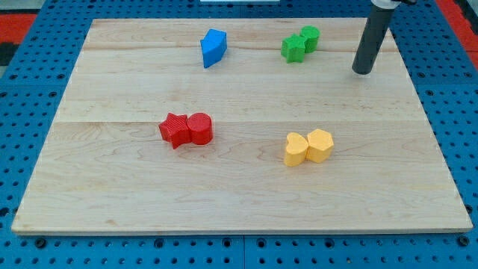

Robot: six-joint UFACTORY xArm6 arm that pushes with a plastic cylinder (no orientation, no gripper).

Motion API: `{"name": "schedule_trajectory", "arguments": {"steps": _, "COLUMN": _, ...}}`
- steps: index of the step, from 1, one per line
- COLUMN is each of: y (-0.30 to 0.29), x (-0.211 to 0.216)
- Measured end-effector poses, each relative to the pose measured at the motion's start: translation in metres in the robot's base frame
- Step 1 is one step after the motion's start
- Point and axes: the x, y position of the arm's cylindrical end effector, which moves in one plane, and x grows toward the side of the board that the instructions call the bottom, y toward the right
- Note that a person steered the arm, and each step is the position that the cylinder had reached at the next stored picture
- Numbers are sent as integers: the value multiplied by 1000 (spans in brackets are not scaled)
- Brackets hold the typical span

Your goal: Push yellow hexagon along with yellow heart to bottom left

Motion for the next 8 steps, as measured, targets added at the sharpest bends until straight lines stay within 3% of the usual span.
{"name": "schedule_trajectory", "arguments": {"steps": 6, "y": 9, "x": 102}}
{"name": "schedule_trajectory", "arguments": {"steps": 8, "y": 9, "x": 103}}
